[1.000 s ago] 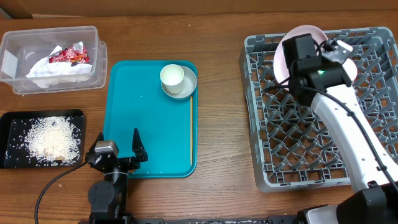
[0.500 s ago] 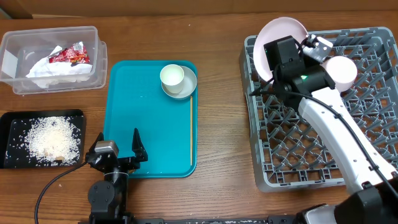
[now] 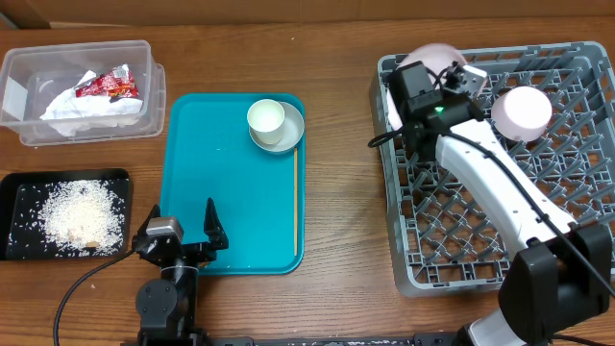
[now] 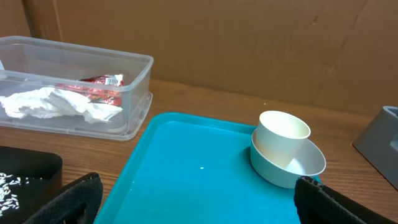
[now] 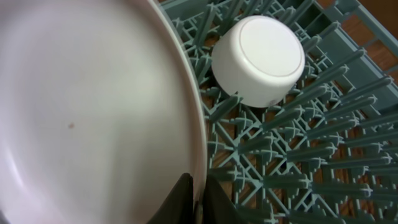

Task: Sort waste into correct bins and load items into the dishwasher
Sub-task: 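Stand the pink plate upright in the rack and release it, then move the right gripper to the tray and grasp the white cup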

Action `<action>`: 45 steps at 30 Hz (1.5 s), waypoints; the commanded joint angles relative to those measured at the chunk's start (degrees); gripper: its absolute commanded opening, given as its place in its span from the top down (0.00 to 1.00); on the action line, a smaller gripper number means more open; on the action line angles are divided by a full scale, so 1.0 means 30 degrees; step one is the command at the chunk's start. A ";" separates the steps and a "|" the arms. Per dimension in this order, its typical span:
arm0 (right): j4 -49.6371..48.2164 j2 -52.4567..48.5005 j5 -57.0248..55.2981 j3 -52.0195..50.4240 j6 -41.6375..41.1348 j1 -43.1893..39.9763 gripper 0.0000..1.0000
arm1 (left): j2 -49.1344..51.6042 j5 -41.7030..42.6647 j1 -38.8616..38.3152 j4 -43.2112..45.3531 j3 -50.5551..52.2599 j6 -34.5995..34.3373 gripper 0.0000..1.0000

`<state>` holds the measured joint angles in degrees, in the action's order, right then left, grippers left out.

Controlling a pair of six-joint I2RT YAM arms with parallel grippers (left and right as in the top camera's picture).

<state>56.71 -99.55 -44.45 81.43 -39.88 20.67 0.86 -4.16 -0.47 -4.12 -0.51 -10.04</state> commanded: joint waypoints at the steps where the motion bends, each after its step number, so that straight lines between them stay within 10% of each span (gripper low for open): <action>1: 0.0466 0.0510 0.0576 0.1355 0.0364 0.0605 0.92 | -0.0175 -0.0233 -0.0066 0.0044 0.0080 0.0423 0.00; 15: 0.1297 0.2412 1.0309 0.4801 0.1953 0.0838 0.63 | -0.0175 -0.0233 -0.0073 0.0044 0.0080 0.0423 0.00; 18: 0.1275 0.2659 1.1642 0.5304 0.1953 0.0838 0.02 | -0.0175 -0.0240 -0.0073 0.0044 0.0080 0.0423 0.00; 27: -0.2178 0.2317 2.1893 0.5450 0.5304 0.1107 0.00 | -0.0175 -0.0233 -0.0066 0.0044 0.0080 0.0423 0.00; 45: -0.7176 -0.4670 1.8025 0.5450 0.5311 0.5916 0.23 | -0.0175 -0.0233 -0.0073 0.0044 0.0080 0.0423 0.00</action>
<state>35.79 -111.26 14.00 96.60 -23.51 36.40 0.86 -4.16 -0.45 -4.14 -0.51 -10.04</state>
